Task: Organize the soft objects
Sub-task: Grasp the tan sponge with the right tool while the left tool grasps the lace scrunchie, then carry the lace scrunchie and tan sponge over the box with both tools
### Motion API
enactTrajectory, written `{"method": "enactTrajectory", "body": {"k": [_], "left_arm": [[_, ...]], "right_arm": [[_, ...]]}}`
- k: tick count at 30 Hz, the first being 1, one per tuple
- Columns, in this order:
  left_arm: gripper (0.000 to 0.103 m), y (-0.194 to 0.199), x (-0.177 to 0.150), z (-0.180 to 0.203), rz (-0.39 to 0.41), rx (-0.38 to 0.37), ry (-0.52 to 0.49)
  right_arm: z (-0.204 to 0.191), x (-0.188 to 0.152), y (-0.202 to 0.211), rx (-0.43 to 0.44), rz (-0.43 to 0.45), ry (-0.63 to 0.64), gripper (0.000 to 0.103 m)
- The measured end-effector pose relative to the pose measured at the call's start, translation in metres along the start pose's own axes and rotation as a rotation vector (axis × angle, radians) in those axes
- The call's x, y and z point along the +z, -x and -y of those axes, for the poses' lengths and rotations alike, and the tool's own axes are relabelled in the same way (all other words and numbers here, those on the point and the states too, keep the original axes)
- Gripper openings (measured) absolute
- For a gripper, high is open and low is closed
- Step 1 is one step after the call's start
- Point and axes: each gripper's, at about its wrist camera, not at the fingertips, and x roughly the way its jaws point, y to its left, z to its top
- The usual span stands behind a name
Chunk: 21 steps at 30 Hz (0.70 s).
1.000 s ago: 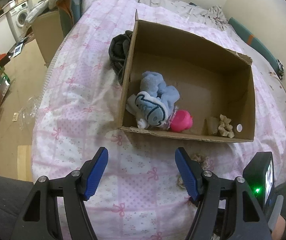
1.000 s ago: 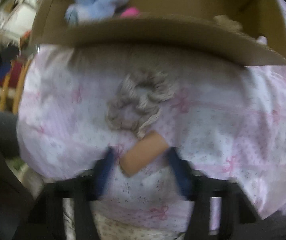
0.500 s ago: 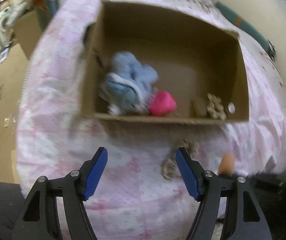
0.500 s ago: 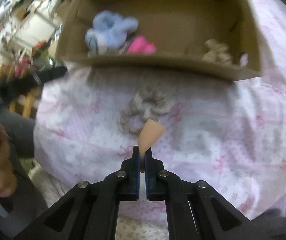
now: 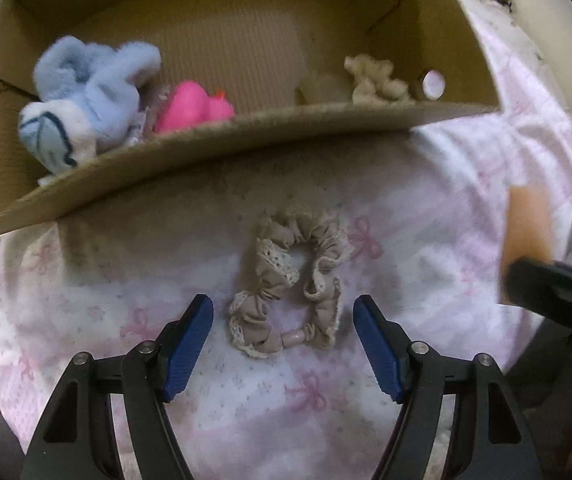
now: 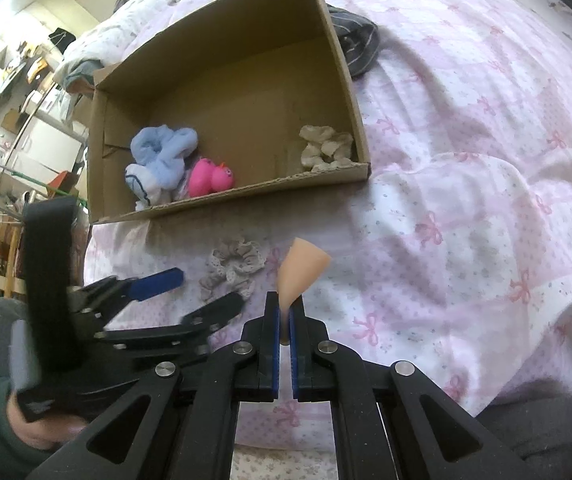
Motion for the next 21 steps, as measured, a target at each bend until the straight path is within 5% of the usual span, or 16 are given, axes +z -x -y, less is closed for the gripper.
{"method": "enactTrajectory", "body": {"k": [8,21], "left_arm": [[0.012,0.001,-0.002,-0.006,-0.021,-0.035,0.026],[0.010,0.034,-0.031,-0.051,0.009,0.087,0.158]], "right_arm": [[-0.002,0.000,-0.007,-0.005,-0.010,0.005,0.006],[-0.019,0.003,-0.015,-0.013,-0.002,0.068,0.006]]}}
